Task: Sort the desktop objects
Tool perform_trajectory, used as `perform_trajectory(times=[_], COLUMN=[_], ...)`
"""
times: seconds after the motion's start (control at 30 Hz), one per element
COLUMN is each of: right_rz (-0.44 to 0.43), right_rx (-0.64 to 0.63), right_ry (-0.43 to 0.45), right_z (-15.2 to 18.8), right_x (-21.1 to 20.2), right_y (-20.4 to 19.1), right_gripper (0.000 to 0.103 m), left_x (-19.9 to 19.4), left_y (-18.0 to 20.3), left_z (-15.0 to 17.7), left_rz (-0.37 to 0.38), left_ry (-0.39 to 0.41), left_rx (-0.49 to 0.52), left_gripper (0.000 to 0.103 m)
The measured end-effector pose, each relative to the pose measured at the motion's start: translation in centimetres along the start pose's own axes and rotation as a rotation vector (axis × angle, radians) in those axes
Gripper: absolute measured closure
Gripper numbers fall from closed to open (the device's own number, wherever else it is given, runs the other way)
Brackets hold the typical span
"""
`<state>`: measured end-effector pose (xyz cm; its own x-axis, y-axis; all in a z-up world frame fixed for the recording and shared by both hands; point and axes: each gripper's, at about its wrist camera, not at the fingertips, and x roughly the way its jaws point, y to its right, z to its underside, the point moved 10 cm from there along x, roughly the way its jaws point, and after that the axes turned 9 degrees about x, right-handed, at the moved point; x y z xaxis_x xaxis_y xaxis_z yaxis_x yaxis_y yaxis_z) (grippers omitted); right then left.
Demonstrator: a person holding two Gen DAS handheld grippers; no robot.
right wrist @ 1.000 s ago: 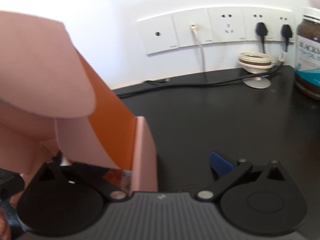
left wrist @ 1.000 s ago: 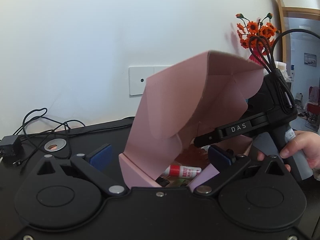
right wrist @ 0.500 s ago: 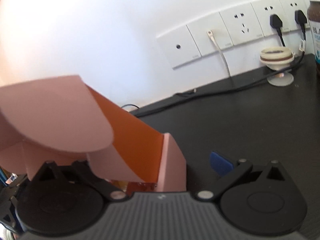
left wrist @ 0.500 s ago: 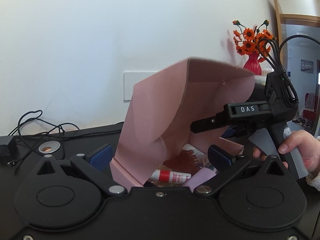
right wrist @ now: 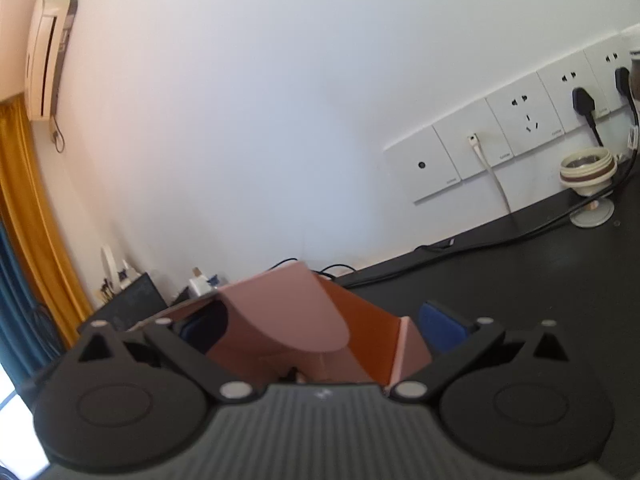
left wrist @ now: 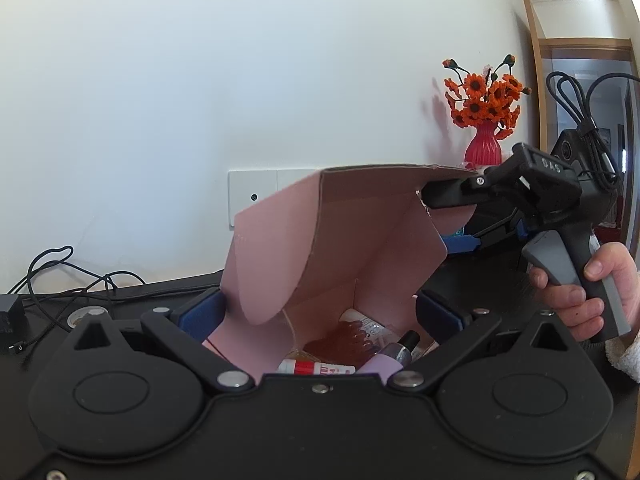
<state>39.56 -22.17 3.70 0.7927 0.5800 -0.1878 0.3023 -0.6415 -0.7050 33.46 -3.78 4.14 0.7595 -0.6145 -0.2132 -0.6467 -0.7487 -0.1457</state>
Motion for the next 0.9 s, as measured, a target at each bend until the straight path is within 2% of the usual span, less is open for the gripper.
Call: perform_trajectory(times=[0.13,0.27,0.43,0.9], right_rz=[-0.060,-0.115,-0.145,-0.153], right_rx=[0.044,0.156,0.250,0.191], right_ry=[-0.036,-0.088,-0.091,-0.102], right_z=[0.6,1.3,0.8,1.2], right_x=[0.0,0.5,0.6,0.5], right_y=[-0.8,-0.6,0.2,-1.1], right_gripper=[0.001,0.001,0.001,0.001], left_x=[0.0,0.0,0.1,-0.5], left_y=[-0.2,-0.2,-0.2,-0.4], left_z=[0.0,0.0,0.2,-0.3], left_rz=[0.010,0.010,0.017,0.022], left_ry=[0.010,0.015,0.011,0.054], left_rx=[-0.013,-0.015,-0.025,-0.050], left_gripper=[0.000,0.000,0.000,0.000])
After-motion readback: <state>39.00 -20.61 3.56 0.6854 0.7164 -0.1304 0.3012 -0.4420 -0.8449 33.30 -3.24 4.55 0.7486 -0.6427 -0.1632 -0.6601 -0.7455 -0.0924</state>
